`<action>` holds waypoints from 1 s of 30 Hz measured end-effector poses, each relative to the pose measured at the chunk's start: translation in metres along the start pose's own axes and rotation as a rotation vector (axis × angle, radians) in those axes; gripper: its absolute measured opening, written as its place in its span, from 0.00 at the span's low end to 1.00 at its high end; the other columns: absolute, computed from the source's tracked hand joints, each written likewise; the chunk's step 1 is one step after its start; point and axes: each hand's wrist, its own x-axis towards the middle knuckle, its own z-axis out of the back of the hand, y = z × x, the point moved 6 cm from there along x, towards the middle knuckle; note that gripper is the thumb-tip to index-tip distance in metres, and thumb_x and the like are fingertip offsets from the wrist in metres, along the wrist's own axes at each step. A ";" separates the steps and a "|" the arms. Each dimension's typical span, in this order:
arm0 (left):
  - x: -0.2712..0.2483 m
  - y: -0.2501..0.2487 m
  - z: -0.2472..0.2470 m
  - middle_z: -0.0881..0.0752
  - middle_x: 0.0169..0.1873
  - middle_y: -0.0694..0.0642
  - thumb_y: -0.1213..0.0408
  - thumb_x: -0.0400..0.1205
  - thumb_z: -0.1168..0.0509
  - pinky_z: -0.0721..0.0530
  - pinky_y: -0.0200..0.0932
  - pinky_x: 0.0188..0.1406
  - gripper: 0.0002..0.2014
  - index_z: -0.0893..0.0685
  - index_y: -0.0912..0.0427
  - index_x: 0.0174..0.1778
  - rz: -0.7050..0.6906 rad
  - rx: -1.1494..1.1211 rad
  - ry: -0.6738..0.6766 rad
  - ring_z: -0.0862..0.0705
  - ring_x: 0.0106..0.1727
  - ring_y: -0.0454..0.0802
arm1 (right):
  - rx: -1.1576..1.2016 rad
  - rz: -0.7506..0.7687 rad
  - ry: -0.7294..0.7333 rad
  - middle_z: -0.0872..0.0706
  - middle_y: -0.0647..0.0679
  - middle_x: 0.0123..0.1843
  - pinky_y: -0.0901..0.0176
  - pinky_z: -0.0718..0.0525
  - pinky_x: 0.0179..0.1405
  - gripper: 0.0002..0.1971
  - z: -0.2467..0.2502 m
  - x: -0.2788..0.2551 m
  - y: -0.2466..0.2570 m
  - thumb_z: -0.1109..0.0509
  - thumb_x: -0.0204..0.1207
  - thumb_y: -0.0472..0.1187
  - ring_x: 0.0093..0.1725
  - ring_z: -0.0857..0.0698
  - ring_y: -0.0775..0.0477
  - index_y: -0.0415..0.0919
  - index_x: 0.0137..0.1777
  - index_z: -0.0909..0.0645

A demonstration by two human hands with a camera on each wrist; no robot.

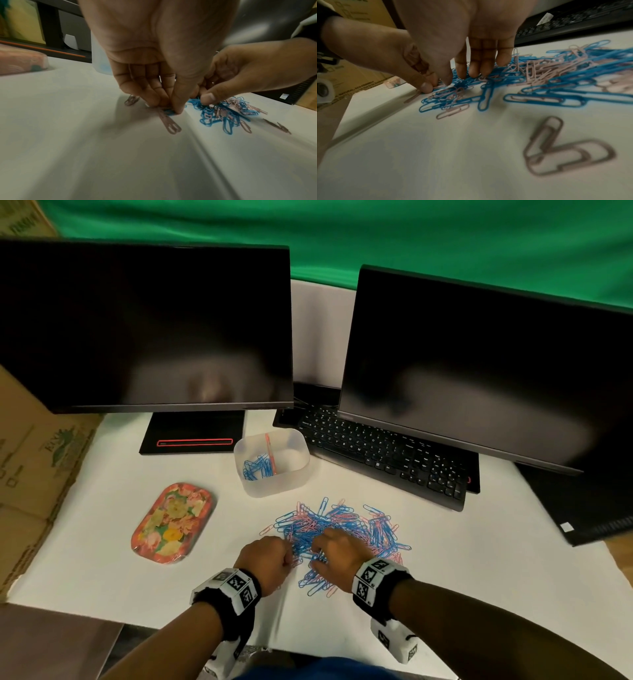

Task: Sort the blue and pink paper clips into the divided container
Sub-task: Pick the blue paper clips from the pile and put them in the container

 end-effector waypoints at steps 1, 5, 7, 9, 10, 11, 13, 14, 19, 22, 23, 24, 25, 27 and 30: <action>0.000 0.001 0.000 0.14 0.43 0.48 0.56 0.78 0.38 0.24 0.40 0.41 0.05 0.17 0.48 0.42 -0.005 -0.001 0.001 0.15 0.48 0.51 | -0.015 -0.005 0.004 0.21 0.45 0.62 0.51 0.22 0.60 0.17 0.001 0.002 0.002 0.37 0.80 0.50 0.63 0.22 0.42 0.43 0.65 0.22; -0.002 0.003 0.002 0.13 0.43 0.47 0.58 0.77 0.39 0.25 0.39 0.39 0.06 0.17 0.48 0.43 -0.019 -0.044 -0.019 0.15 0.46 0.48 | -0.078 0.002 0.018 0.21 0.42 0.60 0.48 0.20 0.56 0.12 0.004 0.010 0.007 0.39 0.81 0.40 0.61 0.21 0.38 0.38 0.60 0.20; -0.003 0.004 0.007 0.16 0.42 0.44 0.58 0.76 0.37 0.27 0.38 0.40 0.05 0.16 0.48 0.43 -0.020 -0.066 -0.056 0.16 0.47 0.47 | -0.070 0.015 0.008 0.20 0.42 0.58 0.50 0.21 0.53 0.10 0.005 0.010 0.006 0.41 0.80 0.37 0.59 0.21 0.39 0.37 0.56 0.20; -0.003 0.005 0.014 0.20 0.39 0.42 0.56 0.75 0.35 0.28 0.38 0.39 0.04 0.17 0.49 0.42 -0.009 -0.096 -0.101 0.19 0.44 0.46 | -0.026 0.011 0.004 0.20 0.43 0.57 0.53 0.22 0.51 0.10 0.007 0.008 0.002 0.41 0.80 0.35 0.58 0.20 0.41 0.37 0.54 0.20; -0.003 0.006 0.017 0.21 0.38 0.41 0.56 0.74 0.34 0.29 0.38 0.38 0.03 0.17 0.49 0.41 0.001 -0.113 -0.119 0.21 0.42 0.45 | -0.003 0.009 0.003 0.20 0.43 0.56 0.55 0.23 0.50 0.09 0.007 0.007 0.000 0.41 0.80 0.35 0.57 0.20 0.41 0.38 0.54 0.20; -0.002 0.007 0.020 0.21 0.37 0.41 0.56 0.74 0.33 0.28 0.39 0.38 0.03 0.18 0.48 0.40 0.011 -0.130 -0.131 0.21 0.41 0.44 | 0.016 0.015 0.002 0.20 0.43 0.55 0.57 0.24 0.48 0.09 0.008 0.006 -0.002 0.41 0.79 0.35 0.55 0.20 0.42 0.38 0.53 0.20; 0.001 0.009 0.025 0.20 0.39 0.41 0.57 0.74 0.34 0.26 0.39 0.39 0.02 0.18 0.46 0.41 0.033 -0.155 -0.158 0.19 0.43 0.46 | 0.063 0.029 -0.003 0.20 0.44 0.53 0.58 0.25 0.47 0.08 0.008 0.004 -0.004 0.40 0.79 0.35 0.52 0.21 0.43 0.38 0.50 0.20; 0.002 0.010 0.028 0.19 0.41 0.42 0.58 0.74 0.35 0.24 0.40 0.40 0.03 0.18 0.46 0.42 0.043 -0.164 -0.174 0.18 0.45 0.47 | 0.096 0.030 -0.011 0.19 0.44 0.52 0.58 0.24 0.47 0.07 0.009 0.003 -0.006 0.40 0.78 0.35 0.50 0.21 0.44 0.39 0.48 0.20; 0.009 0.002 0.033 0.18 0.41 0.43 0.59 0.74 0.34 0.18 0.42 0.44 0.04 0.17 0.47 0.43 -0.004 -0.211 -0.176 0.17 0.43 0.45 | 0.266 -0.037 -0.006 0.16 0.49 0.44 0.57 0.18 0.44 0.06 0.015 0.001 -0.019 0.36 0.73 0.35 0.44 0.18 0.47 0.41 0.42 0.16; 0.011 -0.005 0.030 0.17 0.42 0.44 0.60 0.74 0.34 0.20 0.41 0.44 0.05 0.16 0.48 0.44 -0.018 -0.189 -0.162 0.16 0.45 0.47 | 0.325 -0.042 -0.034 0.16 0.53 0.39 0.54 0.15 0.41 0.06 0.021 0.000 -0.023 0.34 0.72 0.35 0.40 0.16 0.49 0.44 0.39 0.16; 0.012 -0.007 0.027 0.16 0.44 0.45 0.60 0.74 0.35 0.21 0.40 0.43 0.06 0.16 0.48 0.44 -0.016 -0.158 -0.154 0.16 0.46 0.49 | 0.349 -0.041 -0.042 0.16 0.54 0.38 0.53 0.14 0.40 0.07 0.022 -0.001 -0.024 0.34 0.72 0.34 0.39 0.16 0.49 0.44 0.39 0.16; 0.012 -0.007 0.025 0.16 0.46 0.45 0.60 0.74 0.35 0.22 0.40 0.43 0.07 0.16 0.48 0.46 -0.007 -0.123 -0.143 0.16 0.48 0.50 | 0.372 -0.041 -0.050 0.16 0.54 0.37 0.53 0.13 0.40 0.06 0.023 -0.002 -0.023 0.34 0.72 0.34 0.39 0.15 0.48 0.44 0.39 0.16; 0.012 -0.007 0.023 0.16 0.48 0.46 0.59 0.75 0.35 0.23 0.40 0.44 0.07 0.15 0.47 0.47 0.005 -0.095 -0.132 0.16 0.50 0.50 | 0.384 -0.040 -0.058 0.16 0.53 0.36 0.52 0.13 0.40 0.06 0.024 -0.002 -0.024 0.33 0.72 0.34 0.39 0.15 0.48 0.44 0.40 0.16; 0.013 -0.004 0.019 0.16 0.51 0.46 0.57 0.76 0.36 0.22 0.41 0.46 0.09 0.15 0.46 0.50 0.037 -0.066 -0.119 0.16 0.52 0.50 | 0.396 -0.037 -0.075 0.15 0.52 0.37 0.50 0.13 0.42 0.05 0.024 -0.003 -0.024 0.33 0.72 0.34 0.39 0.15 0.47 0.43 0.42 0.16; 0.013 -0.002 0.020 0.15 0.52 0.47 0.57 0.77 0.37 0.22 0.42 0.48 0.09 0.15 0.46 0.51 0.049 -0.040 -0.110 0.16 0.53 0.51 | 0.428 -0.059 -0.080 0.17 0.52 0.36 0.49 0.13 0.45 0.10 0.020 -0.004 -0.027 0.34 0.74 0.35 0.38 0.17 0.47 0.46 0.52 0.20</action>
